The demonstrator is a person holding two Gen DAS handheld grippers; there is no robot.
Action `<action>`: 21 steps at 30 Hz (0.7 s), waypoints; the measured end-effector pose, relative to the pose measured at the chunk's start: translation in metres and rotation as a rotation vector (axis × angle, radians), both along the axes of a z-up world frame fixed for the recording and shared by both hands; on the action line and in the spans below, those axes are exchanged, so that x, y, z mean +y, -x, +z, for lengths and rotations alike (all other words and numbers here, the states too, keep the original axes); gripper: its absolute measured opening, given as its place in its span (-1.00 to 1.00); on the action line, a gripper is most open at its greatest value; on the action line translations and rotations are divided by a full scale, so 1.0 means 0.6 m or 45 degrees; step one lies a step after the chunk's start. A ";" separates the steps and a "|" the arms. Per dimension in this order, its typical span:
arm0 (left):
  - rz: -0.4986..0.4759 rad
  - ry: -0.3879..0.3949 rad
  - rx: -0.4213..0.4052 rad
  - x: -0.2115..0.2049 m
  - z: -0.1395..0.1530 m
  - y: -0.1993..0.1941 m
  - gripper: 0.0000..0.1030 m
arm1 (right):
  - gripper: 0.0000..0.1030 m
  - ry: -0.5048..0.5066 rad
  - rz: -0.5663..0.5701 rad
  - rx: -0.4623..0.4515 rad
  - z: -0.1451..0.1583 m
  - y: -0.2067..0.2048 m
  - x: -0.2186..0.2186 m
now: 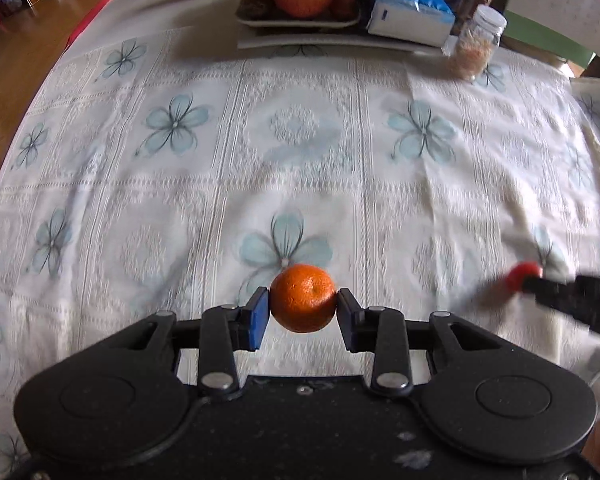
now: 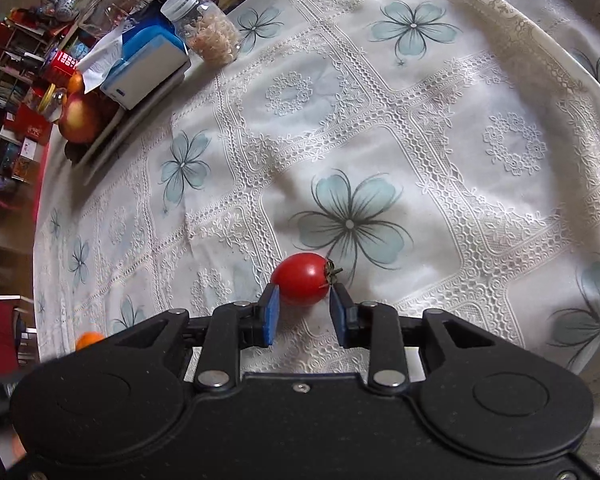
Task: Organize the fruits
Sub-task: 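Carry the tomato and tangerine back over the gold tray with both tools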
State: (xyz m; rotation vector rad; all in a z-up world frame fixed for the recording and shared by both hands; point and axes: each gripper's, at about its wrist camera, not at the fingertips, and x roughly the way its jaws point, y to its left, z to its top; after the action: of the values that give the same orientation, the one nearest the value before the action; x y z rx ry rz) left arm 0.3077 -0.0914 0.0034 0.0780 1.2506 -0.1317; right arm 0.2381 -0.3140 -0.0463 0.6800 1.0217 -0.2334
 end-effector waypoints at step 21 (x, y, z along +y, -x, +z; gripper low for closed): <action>0.054 0.011 0.077 0.064 -0.022 0.105 -0.30 | -0.14 0.453 0.119 0.103 0.007 -0.079 0.077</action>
State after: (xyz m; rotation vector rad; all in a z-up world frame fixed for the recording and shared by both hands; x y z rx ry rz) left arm 0.2449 -0.0528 -0.0096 0.0405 1.3111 -0.1033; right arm 0.2855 -0.2678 -0.0419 0.3012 1.0529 -0.3530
